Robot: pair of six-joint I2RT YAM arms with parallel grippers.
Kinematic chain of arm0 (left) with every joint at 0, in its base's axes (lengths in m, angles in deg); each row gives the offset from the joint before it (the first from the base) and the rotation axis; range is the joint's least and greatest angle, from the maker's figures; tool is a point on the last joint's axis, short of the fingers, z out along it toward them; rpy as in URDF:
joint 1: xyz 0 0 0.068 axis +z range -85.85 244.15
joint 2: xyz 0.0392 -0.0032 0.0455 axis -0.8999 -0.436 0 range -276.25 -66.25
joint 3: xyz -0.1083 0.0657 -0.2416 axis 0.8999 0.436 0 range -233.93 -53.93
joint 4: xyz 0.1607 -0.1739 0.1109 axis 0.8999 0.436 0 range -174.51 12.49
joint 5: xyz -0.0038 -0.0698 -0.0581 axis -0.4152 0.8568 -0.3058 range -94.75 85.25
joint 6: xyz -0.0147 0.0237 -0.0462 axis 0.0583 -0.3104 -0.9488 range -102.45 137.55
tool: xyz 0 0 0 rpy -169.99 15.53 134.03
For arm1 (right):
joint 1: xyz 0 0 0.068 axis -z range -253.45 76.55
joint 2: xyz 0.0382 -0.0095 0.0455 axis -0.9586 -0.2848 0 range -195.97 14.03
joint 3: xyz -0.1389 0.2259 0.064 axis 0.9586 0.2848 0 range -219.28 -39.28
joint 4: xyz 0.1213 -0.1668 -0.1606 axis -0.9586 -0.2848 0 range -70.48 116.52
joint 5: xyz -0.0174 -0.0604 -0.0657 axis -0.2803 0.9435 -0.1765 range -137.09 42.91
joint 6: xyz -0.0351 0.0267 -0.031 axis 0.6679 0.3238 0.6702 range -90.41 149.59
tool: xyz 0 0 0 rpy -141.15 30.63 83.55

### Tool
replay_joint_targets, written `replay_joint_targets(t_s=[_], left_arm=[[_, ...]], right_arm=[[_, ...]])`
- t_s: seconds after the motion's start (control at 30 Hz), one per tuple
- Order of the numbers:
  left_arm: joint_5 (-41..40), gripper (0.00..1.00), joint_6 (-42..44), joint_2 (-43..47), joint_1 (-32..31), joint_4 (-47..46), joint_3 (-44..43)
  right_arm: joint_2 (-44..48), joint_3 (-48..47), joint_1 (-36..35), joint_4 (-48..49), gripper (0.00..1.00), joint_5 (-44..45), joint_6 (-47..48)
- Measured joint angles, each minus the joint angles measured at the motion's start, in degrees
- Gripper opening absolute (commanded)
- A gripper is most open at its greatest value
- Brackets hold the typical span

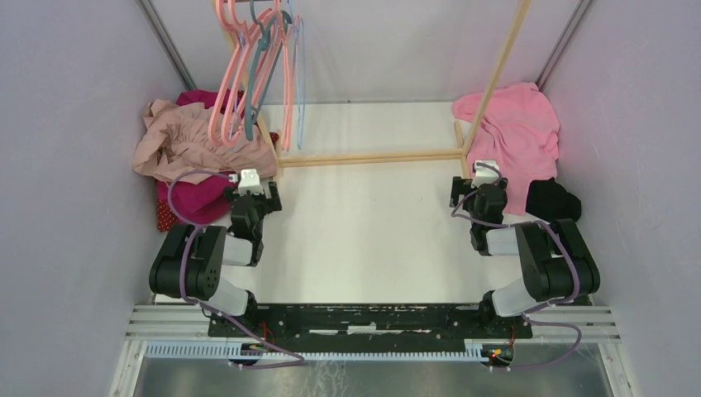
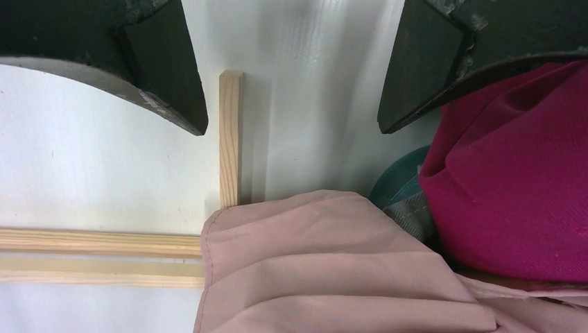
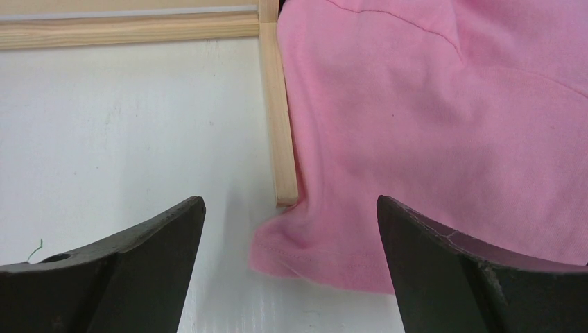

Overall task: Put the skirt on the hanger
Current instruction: Pick up the skirt from the bin.

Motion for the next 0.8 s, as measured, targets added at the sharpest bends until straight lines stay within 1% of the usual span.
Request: replay_joint_targets(t_s=[0.13, 0.2, 0.27, 0.33, 0.4, 0.5, 0.57, 0.7, 0.77, 0.8], left_arm=[[-0.3, 0.99, 0.0, 0.2, 0.0, 0.3, 0.0], [-0.5, 0.99, 0.0, 1.5, 0.0, 2.9, -0.7], [-0.8, 0.99, -0.5, 3.7, 0.0, 7.8, -2.7], [-1.2, 0.99, -1.6, 6.1, 0.0, 14.3, -5.8], [-1.1, 0.99, -3.3, 9.5, 0.0, 20.1, -8.5], [-0.7, 0.99, -7.0, 17.5, 0.0, 27.0, -9.4], [-0.5, 0.99, -9.8, 24.2, -0.1, 32.6, -9.7], [-0.6, 0.99, -16.3, 36.4, -0.2, 43.4, -12.7], [-0.6, 0.99, -19.8, 41.4, -0.3, 48.2, -15.2], [-0.6, 0.99, -21.7, 43.5, -0.3, 50.3, -16.5]], right_arm=[[0.3, 0.0, 0.0, 0.0, 1.0, -1.0, 0.3], [1.8, 0.0, 0.1, -0.9, 1.0, -1.3, 0.2], [5.7, -0.3, 0.1, -5.6, 1.0, -1.3, -0.1], [11.5, -1.7, 0.1, -12.2, 1.0, -2.0, -0.9], [16.9, -3.2, 0.1, -16.8, 1.0, -2.5, -2.7], [25.1, -6.6, 0.1, -26.4, 1.0, -2.5, -7.0], [29.5, -10.3, 0.1, -35.2, 1.0, -2.6, -9.9], [34.4, -18.9, 0.1, -50.1, 1.0, -5.7, -15.2], [36.1, -23.8, 0.1, -57.1, 1.0, -10.4, -16.9], [36.8, -25.2, 0.1, -58.9, 1.0, -12.7, -17.4]])
